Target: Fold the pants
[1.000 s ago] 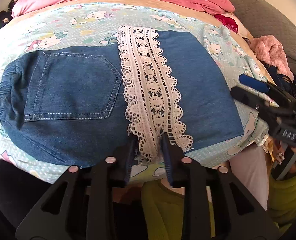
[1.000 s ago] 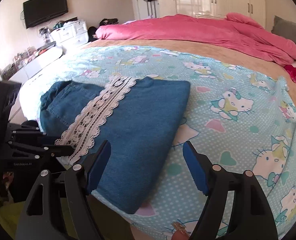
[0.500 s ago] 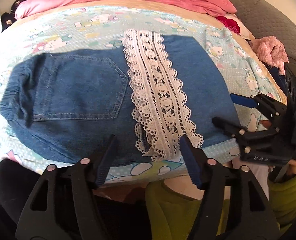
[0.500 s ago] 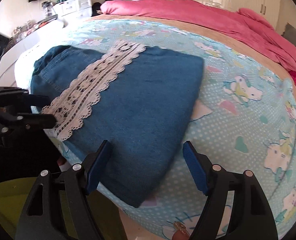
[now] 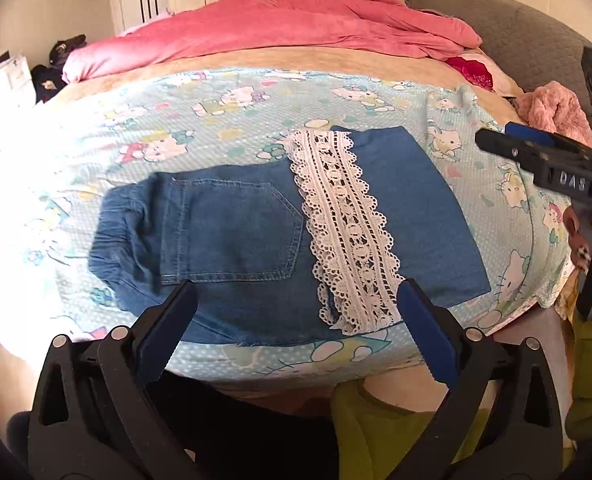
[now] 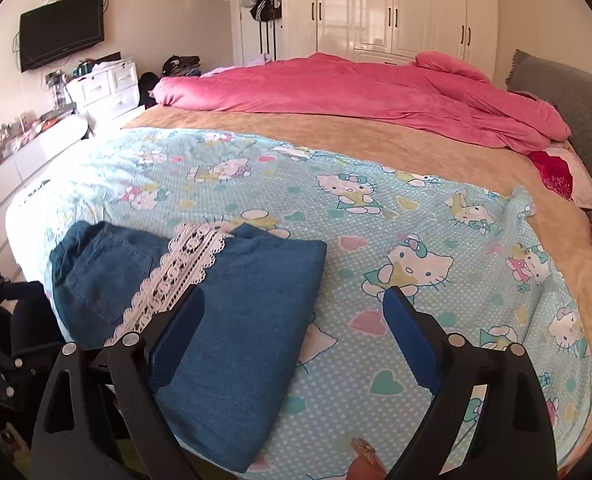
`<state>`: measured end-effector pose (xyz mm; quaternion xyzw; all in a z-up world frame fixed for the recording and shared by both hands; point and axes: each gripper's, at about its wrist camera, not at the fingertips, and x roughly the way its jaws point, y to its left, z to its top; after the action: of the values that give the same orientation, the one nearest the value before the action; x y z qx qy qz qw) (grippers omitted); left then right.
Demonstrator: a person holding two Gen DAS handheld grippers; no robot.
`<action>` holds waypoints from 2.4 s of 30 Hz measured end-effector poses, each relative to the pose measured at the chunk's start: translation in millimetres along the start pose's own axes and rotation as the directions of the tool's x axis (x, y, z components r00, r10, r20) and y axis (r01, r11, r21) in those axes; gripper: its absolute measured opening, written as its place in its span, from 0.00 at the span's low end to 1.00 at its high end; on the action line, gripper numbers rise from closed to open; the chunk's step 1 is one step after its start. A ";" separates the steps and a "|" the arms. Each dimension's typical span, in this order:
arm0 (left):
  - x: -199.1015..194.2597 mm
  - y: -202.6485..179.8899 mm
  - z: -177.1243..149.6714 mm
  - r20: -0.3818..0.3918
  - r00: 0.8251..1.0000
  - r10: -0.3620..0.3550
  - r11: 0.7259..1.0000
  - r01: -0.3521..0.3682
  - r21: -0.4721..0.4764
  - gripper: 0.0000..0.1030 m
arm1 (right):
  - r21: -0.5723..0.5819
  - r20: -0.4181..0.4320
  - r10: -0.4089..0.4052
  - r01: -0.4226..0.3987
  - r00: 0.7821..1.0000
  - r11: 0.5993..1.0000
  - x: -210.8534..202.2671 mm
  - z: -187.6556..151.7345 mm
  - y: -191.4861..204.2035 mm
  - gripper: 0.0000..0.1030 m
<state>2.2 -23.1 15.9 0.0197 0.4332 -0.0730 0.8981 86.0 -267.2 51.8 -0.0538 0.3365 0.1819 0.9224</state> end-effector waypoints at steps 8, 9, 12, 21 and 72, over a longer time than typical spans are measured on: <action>-7.4 5.4 4.6 0.007 0.999 0.051 0.999 -0.051 -0.012 0.91 | 0.021 0.059 -0.015 0.014 0.998 1.000 -12.7 22.8 -8.7 0.96; -8.9 6.4 5.2 0.011 0.998 0.054 0.998 -0.054 -0.015 0.91 | 0.023 0.065 -0.014 0.013 0.998 1.000 -13.7 25.1 -8.3 0.96; -13.7 10.8 6.2 0.023 0.998 0.064 0.998 -0.064 -0.027 0.91 | 0.023 0.080 -0.008 0.006 0.997 1.000 -15.4 32.7 -6.6 0.96; -26.9 44.3 6.5 0.057 0.992 0.111 0.990 -0.105 -0.095 0.91 | 0.001 0.054 0.064 -0.064 0.996 0.998 -0.9 50.1 11.3 0.96; 56.8 152.6 -20.6 0.034 0.996 -0.082 0.939 0.089 -0.333 0.60 | -0.221 -0.416 0.396 -0.513 0.819 0.829 194.7 68.4 259.7 0.94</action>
<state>43.7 123.3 -45.6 -0.1524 0.4308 -0.0375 0.8887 168.4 47.2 -14.3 -0.1525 0.4646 0.4395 0.7535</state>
